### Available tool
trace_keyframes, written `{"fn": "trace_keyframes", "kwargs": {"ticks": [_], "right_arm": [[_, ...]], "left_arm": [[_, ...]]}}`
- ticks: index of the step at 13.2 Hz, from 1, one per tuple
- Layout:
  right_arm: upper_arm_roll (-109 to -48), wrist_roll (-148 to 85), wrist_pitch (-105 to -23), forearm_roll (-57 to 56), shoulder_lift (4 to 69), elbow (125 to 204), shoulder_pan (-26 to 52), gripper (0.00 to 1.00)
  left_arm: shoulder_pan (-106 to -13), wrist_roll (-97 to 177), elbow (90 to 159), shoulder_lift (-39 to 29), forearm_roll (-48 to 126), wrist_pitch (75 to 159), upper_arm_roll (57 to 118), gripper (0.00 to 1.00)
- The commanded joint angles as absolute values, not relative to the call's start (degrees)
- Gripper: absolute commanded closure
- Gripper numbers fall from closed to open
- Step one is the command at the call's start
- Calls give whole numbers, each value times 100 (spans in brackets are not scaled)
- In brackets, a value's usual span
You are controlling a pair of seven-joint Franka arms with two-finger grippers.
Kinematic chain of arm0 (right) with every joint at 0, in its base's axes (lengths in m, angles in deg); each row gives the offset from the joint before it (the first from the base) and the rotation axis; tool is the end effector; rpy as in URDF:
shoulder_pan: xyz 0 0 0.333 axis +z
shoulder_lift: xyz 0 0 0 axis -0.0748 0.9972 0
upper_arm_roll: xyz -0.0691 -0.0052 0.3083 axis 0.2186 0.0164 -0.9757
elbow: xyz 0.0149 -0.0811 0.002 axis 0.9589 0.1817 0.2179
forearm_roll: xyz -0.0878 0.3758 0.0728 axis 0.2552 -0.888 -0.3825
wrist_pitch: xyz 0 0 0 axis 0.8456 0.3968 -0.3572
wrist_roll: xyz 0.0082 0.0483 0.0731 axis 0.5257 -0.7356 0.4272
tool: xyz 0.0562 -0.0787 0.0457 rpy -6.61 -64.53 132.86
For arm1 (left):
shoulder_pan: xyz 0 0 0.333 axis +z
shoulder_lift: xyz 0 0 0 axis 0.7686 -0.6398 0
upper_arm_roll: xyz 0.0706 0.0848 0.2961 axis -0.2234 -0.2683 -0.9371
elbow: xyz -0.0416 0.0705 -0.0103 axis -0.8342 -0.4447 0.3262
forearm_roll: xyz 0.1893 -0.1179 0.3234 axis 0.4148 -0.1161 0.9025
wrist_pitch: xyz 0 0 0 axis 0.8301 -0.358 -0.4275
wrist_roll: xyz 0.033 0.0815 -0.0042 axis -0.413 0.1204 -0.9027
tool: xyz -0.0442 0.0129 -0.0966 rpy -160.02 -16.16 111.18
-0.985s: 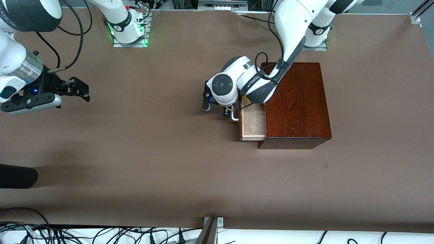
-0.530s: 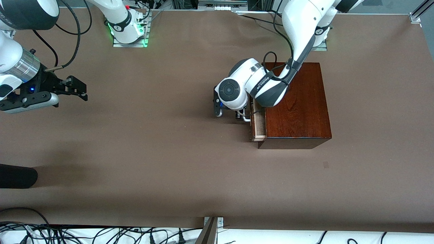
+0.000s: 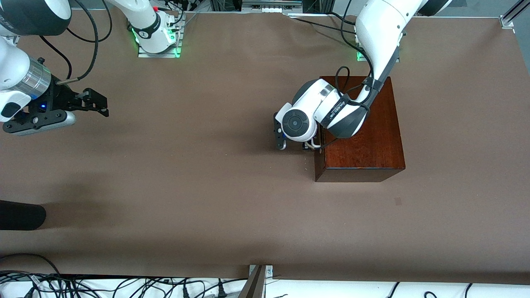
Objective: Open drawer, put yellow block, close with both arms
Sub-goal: 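Push the drawer front into the box with the left gripper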
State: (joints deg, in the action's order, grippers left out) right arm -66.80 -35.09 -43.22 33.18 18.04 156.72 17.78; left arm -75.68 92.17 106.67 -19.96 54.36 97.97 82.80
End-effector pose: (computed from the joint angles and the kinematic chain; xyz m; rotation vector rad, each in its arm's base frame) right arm 0.5824 0.0652 0.5702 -3.0902 -0.3680 0.0457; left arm 0.5462 -0.3967 0.2612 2.2081 -2.0423 -0.6004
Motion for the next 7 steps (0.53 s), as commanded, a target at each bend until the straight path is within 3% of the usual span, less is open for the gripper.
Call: {"fn": "trace_keyframes", "kwargs": {"ticks": [1, 4, 7], "right_arm": [[-6640, -3502, -4124, 3322, 1601, 15639, 1795, 0], [-6640, -3739, -4116, 3331, 1556, 15666, 1777, 0], [-6562, -3844, -4116, 3331, 1627, 15640, 1733, 0]], "left_arm": [[-7458, 9178, 10732, -1780, 5564, 9439, 8238, 0], [-7378, 9117, 10636, -1745, 5258, 9457, 8317, 0], [-7465, 8276, 10521, -1281, 4449, 9430, 8325, 0]]}}
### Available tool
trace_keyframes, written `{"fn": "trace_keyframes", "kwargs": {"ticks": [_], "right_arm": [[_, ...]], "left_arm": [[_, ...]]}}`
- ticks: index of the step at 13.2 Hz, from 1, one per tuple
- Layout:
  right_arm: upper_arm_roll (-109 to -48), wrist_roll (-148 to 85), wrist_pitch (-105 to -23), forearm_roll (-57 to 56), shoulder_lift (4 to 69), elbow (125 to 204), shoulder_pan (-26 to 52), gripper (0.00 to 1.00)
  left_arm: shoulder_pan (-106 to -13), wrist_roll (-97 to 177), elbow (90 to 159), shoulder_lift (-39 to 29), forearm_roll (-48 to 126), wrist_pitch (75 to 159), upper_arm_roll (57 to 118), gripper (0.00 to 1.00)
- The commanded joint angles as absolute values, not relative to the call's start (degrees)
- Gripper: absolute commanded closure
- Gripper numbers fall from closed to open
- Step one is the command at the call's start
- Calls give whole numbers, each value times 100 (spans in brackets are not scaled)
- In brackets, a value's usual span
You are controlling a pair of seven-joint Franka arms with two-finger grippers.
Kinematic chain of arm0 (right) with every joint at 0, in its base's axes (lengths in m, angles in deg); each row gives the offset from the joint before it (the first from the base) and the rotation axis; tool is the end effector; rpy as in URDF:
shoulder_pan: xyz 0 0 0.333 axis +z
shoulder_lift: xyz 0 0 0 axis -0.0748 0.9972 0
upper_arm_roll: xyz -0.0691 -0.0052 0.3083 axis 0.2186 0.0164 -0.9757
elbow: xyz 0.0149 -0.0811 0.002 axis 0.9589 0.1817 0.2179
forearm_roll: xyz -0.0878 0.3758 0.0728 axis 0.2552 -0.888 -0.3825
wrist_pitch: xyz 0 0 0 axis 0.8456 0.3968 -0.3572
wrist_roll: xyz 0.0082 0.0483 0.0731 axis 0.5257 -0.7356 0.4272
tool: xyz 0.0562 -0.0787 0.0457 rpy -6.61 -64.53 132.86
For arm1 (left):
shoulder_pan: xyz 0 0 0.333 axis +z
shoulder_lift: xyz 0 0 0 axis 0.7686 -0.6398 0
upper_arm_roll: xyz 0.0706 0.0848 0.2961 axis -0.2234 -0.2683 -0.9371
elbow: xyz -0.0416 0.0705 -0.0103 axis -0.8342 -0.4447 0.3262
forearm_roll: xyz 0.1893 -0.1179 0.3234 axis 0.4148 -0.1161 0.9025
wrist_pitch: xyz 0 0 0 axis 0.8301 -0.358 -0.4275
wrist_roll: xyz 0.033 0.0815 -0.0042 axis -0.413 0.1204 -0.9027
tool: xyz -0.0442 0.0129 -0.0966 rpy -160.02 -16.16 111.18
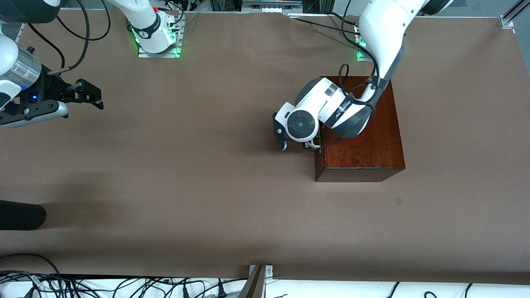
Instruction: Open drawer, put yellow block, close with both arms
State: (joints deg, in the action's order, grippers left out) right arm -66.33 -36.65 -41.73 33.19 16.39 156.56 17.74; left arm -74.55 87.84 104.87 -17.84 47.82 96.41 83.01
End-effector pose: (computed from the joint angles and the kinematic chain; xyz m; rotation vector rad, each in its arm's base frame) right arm 0.5737 0.0575 0.5855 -3.0785 -0.3970 0.0372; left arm 0.5527 -0.3977 0.2990 2.2772 -1.8462 -0.5251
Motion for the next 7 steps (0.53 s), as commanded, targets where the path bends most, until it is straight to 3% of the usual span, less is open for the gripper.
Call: {"fn": "trace_keyframes", "kwargs": {"ticks": [1, 3, 7], "right_arm": [[-6483, -3897, -4116, 3339, 1575, 15640, 1742, 0], [-6473, -3915, -4028, 3348, 1556, 15596, 1733, 0], [-6421, -3880, -3878, 3427, 1556, 15578, 1733, 0]], "left_arm": [[-7483, 7768, 10539, -1087, 4238, 9413, 8378, 0], [-7475, 6565, 10521, -701, 4166, 9291, 8614, 0], [-7379, 5354, 10504, 55, 4943, 8544, 8537, 0]]}}
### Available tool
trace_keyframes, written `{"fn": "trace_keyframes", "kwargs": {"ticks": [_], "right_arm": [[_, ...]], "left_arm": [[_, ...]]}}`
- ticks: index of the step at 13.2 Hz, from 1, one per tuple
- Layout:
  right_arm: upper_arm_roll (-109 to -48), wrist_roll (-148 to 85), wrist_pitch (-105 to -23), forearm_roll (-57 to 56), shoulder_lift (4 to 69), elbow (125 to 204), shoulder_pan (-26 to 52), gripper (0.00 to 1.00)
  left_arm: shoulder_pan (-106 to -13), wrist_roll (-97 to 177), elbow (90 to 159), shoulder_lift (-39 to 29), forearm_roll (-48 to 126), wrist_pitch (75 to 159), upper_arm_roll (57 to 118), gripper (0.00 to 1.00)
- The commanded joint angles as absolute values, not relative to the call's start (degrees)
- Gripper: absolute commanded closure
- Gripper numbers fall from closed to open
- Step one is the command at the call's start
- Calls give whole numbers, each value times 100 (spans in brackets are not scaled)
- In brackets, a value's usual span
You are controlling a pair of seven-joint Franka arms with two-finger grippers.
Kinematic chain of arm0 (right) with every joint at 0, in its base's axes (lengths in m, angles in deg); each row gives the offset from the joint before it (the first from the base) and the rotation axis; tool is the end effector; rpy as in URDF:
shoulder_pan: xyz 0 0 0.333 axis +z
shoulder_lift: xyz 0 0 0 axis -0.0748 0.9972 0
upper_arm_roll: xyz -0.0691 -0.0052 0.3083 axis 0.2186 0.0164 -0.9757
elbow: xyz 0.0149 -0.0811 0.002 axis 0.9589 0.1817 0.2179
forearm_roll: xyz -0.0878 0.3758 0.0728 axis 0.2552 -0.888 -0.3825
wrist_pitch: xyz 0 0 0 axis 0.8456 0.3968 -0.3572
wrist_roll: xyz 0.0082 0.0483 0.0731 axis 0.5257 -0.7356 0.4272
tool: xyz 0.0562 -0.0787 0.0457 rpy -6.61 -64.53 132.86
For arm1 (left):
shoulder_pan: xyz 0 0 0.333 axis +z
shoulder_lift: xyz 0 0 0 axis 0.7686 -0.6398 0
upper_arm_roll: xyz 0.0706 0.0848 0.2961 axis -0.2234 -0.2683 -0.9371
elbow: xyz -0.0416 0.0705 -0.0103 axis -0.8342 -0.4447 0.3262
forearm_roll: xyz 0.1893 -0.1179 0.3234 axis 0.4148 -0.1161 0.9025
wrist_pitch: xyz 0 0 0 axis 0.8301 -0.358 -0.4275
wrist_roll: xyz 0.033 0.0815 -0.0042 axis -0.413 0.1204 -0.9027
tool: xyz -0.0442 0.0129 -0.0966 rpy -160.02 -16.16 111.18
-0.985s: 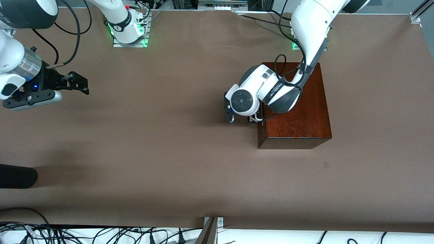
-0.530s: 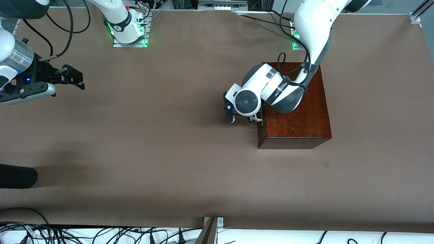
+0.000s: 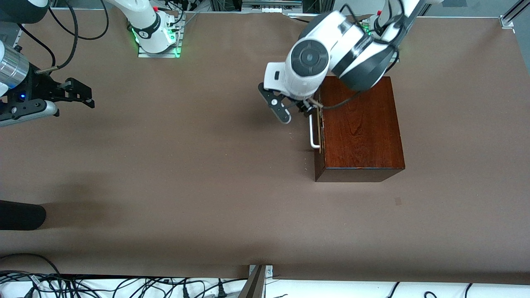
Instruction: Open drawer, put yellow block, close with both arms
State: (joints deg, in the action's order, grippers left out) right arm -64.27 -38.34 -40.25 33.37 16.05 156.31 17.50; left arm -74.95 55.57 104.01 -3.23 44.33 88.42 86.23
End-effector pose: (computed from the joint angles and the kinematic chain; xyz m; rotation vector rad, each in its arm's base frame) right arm 0.5714 0.0341 0.5890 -3.0813 -0.3822 0.0590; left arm 0.5026 -0.4161 0.4702 2.7270 -1.2666 -0.4078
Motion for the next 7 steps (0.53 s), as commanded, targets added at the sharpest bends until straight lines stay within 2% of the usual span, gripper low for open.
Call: {"fn": "trace_keyframes", "kwargs": {"ticks": [1, 5, 7], "right_arm": [[-6421, -3888, -3878, 3436, 1556, 15578, 1733, 0], [-6421, -3836, -3887, 3428, 1618, 15534, 1733, 0], [-6324, -3888, -3887, 3384, 1600, 15534, 1724, 0]], "left_arm": [[-7256, 5311, 10495, 257, 5296, 8525, 8536, 0], [-6108, 5336, 10486, 575, 5239, 8490, 8589, 0], [-5639, 5293, 10451, 733, 4896, 8114, 8581, 0]]}}
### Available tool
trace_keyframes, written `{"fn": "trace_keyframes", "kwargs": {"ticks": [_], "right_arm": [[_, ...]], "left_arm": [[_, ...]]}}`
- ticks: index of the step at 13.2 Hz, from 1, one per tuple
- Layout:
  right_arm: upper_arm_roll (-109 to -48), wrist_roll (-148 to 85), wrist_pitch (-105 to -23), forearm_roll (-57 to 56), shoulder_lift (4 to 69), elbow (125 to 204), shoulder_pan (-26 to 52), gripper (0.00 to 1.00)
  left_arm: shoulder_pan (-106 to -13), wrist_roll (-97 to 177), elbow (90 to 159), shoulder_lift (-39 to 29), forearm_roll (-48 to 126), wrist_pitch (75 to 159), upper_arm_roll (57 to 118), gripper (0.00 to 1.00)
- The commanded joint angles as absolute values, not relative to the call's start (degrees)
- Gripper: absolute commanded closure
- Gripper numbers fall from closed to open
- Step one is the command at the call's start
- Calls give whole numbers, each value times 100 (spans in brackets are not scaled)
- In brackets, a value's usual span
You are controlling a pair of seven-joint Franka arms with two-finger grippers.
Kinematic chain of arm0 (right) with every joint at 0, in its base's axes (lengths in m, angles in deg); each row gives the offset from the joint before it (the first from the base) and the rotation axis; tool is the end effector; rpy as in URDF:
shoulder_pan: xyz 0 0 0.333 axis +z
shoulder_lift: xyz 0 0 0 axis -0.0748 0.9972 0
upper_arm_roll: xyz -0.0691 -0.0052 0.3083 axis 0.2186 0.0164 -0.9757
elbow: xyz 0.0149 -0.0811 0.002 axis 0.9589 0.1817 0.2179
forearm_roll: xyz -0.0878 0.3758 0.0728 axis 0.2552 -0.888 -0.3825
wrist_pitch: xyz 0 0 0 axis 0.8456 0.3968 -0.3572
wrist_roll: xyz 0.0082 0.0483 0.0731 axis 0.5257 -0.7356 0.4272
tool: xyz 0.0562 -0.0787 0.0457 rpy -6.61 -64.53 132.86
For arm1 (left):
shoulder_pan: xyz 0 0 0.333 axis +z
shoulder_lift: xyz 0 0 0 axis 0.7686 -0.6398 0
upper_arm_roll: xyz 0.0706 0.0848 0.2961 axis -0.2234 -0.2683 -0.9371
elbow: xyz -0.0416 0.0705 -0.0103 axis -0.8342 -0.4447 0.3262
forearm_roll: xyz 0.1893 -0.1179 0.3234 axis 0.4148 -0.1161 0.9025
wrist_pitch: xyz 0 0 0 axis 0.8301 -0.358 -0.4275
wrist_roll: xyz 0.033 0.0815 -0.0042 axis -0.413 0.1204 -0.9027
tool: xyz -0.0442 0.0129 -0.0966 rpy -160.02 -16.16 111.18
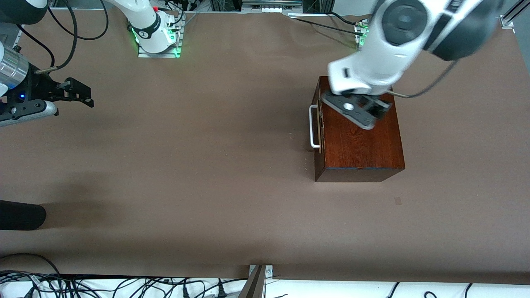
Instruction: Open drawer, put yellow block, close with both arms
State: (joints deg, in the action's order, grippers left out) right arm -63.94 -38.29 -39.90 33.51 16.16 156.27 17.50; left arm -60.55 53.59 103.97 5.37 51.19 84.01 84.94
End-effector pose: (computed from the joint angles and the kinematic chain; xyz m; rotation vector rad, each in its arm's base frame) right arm 0.5713 0.0308 0.5879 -3.0850 -0.3726 0.0704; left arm 0.5662 -0.2465 0.5557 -2.9881 0.8795 0.2530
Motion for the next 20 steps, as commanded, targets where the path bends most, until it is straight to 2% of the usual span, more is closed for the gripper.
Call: {"fn": "trace_keyframes", "kwargs": {"ticks": [1, 3, 5, 6, 8, 10, 15, 20], "right_arm": [[-6341, -3810, -3852, 3383, 1600, 15543, 1742, 0], [-6350, -3801, -3650, 3392, 1592, 15560, 1742, 0], [-6359, -3774, -3474, 3436, 1565, 15560, 1759, 0], [-6359, -3774, -3517, 3462, 1574, 15560, 1759, 0], [-6324, -3774, -3571, 3471, 1574, 15569, 1742, 0], [-6368, -3774, -3597, 3489, 1574, 15587, 1681, 0], [-7123, -3844, -3597, 3489, 1565, 15622, 750, 0], [-7150, -3845, -3737, 3489, 1574, 15631, 792, 0]], "left_arm": [[-5559, 5276, 10329, 838, 4896, 7894, 8502, 0], [-5217, 4891, 10266, 883, 4869, 7664, 8431, 0], [-5172, 4486, 10432, 1015, 4869, 7926, 8274, 0], [-5259, 4450, 10790, 1259, 4852, 8249, 7855, 0], [-5251, 4449, 11965, 2101, 4755, 9354, 7492, 0], [-5356, 4458, 12471, 2491, 4746, 9702, 7140, 0], [-5207, 4440, 12692, 2615, 4816, 9729, 7104, 0], [-5075, 4326, 12666, 2580, 4816, 9668, 7183, 0]]}}
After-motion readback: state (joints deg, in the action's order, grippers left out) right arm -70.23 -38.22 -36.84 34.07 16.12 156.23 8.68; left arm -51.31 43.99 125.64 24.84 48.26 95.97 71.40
